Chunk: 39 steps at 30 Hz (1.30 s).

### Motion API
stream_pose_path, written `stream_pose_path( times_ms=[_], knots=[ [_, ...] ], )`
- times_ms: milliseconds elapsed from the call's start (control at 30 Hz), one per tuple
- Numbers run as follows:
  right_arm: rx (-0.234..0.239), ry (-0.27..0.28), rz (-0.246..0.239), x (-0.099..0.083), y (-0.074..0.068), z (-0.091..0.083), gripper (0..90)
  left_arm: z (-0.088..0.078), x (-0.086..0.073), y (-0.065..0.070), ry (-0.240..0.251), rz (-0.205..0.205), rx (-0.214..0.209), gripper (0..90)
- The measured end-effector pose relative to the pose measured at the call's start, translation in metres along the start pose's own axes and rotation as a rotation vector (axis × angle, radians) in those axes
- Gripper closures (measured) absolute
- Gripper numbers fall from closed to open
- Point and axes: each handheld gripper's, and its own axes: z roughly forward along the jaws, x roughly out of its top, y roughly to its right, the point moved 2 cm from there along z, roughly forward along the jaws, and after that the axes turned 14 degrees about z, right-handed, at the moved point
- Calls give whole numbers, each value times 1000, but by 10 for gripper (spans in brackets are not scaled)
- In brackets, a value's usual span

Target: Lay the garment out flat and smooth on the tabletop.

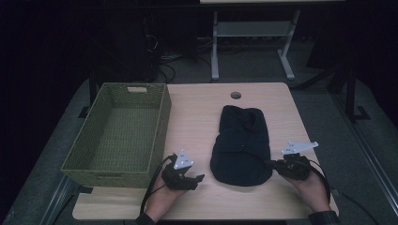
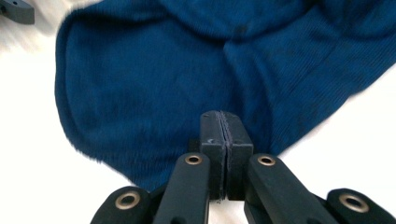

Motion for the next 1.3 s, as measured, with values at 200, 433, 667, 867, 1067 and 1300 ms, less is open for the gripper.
stream_pose_path(
  times_ms=[200,433,667,867,1067,1300],
  knots=[
    [-38,37,19,19,8,5,893,7,27,-18,22,-22,-29,727],
    [-77,58,53,39,26,16,898,36,67,-43,21,-7,-52,900],
    [-85,55,106,49,45,35,899,76,91,-58,13,-23,-62,900],
    [-104,7,109,45,49,48,899,113,93,-61,-55,-35,-70,900],
    [-130,-33,92,41,51,55,899,127,78,-68,-94,-80,-65,900],
    [-150,-43,87,40,48,56,900,120,74,-70,-132,-20,-36,900]
  ],
)
